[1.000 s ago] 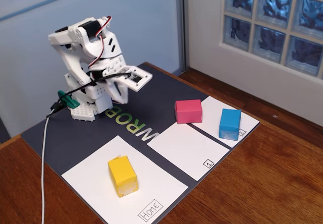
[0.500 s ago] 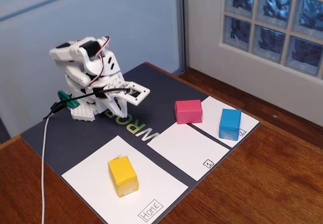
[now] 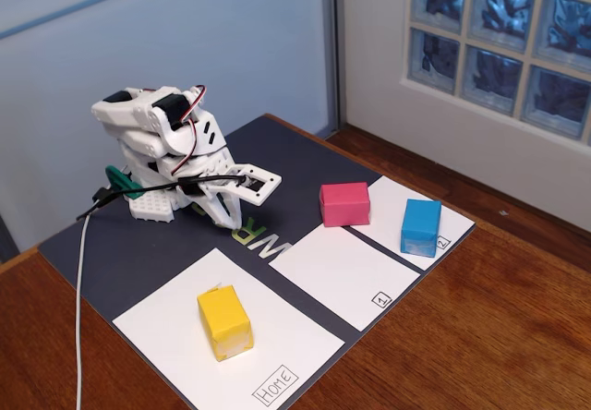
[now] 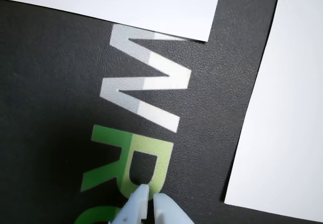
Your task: Move box yellow to home
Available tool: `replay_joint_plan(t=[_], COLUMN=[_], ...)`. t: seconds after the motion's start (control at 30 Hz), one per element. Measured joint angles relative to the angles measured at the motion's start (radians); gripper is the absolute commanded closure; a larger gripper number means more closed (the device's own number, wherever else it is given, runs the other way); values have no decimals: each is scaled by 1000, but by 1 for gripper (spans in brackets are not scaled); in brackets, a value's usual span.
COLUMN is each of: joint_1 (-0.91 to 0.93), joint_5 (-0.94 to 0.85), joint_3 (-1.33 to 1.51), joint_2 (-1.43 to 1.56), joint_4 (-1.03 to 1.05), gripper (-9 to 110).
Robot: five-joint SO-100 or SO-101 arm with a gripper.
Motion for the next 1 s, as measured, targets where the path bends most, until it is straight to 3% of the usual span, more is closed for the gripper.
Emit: replay_joint_plan(t=[1.0], joint_1=[32], joint_5=[-8], joint_3=[0], joint_2=[0], joint_4=[0], gripper=[102])
